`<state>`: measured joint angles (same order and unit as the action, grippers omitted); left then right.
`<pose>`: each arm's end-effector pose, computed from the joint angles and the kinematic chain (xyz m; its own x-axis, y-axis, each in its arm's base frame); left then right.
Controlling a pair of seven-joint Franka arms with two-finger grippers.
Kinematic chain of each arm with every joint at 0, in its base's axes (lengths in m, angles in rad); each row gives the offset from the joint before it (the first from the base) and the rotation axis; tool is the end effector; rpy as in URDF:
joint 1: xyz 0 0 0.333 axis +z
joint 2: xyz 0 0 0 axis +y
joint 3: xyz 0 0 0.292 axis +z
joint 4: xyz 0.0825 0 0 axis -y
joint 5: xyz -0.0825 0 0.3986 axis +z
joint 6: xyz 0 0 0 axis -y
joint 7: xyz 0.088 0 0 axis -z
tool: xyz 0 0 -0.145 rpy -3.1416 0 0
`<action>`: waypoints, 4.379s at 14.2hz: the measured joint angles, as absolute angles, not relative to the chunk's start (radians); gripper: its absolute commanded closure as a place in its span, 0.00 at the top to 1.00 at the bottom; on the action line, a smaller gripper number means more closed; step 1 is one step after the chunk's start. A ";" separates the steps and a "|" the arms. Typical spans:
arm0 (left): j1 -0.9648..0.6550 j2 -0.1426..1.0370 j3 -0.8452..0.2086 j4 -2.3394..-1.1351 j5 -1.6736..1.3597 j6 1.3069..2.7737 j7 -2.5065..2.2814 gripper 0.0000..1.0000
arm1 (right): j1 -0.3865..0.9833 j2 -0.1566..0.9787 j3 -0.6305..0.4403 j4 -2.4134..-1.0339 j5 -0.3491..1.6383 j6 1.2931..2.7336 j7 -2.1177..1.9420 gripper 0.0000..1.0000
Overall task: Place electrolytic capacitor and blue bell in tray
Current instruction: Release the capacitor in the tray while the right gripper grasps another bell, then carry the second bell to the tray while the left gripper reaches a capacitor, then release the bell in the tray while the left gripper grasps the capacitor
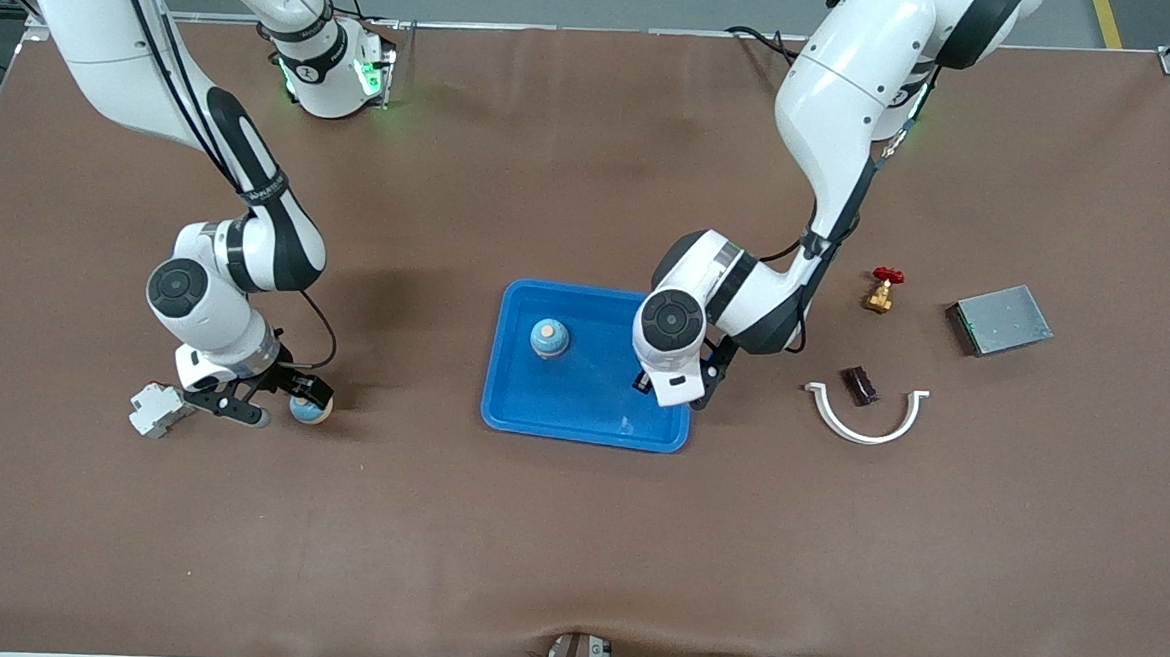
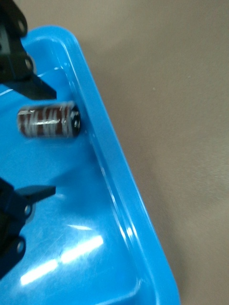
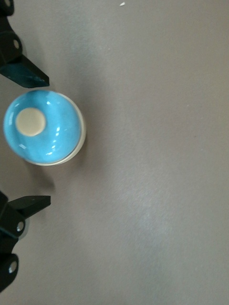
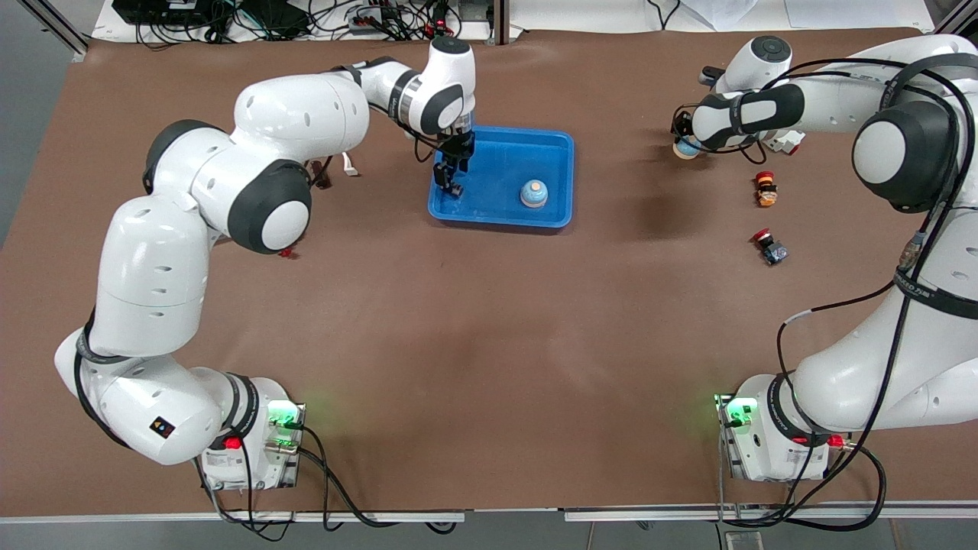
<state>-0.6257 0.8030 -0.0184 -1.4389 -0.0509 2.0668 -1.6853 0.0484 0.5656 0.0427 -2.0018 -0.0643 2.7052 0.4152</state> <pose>0.5518 -0.4182 0.1353 0.4739 0.8800 -0.0327 0.8633 -0.4716 -0.1798 0.6163 0.0584 0.1142 0.9530 -0.2729 0.1312 -0.2693 -0.9620 -0.0446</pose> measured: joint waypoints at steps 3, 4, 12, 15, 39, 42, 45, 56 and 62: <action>-0.613 0.734 -0.009 -1.423 -0.003 1.950 -1.599 1.00 | 0.048 0.592 0.048 -1.964 -0.064 2.705 0.416 1.00; -0.599 0.703 -0.007 -1.421 0.000 1.902 -1.539 1.00 | 0.048 0.597 0.048 -1.956 -0.064 2.705 0.416 1.00; -0.386 0.531 0.005 -1.424 0.088 1.796 -0.993 1.00 | 0.050 0.617 0.054 -1.945 -0.064 2.701 0.416 0.87; -0.270 0.475 0.006 -1.442 0.089 1.791 -0.776 1.00 | 0.052 0.624 0.056 -1.945 -0.064 2.696 0.415 0.00; 0.018 0.504 -0.089 -1.642 -0.025 2.068 -0.178 1.00 | 0.495 0.704 0.137 -1.659 -0.064 2.496 1.426 0.00; 0.025 0.518 -0.088 -1.642 -0.027 2.067 -0.180 1.00 | 0.526 0.754 0.135 -1.598 -0.065 2.484 1.477 0.00; 0.008 0.545 -0.089 -1.642 -0.023 2.082 -0.302 1.00 | 0.546 0.801 0.121 -1.531 -0.065 2.433 1.491 0.00; -0.061 0.586 -0.086 -1.701 0.019 2.098 -0.570 1.00 | 0.608 0.840 0.051 -1.486 -0.065 2.418 1.503 0.00; -0.058 0.554 -0.086 -1.780 0.020 2.106 -0.589 1.00 | 0.608 0.842 0.032 -1.476 -0.065 2.418 1.503 0.00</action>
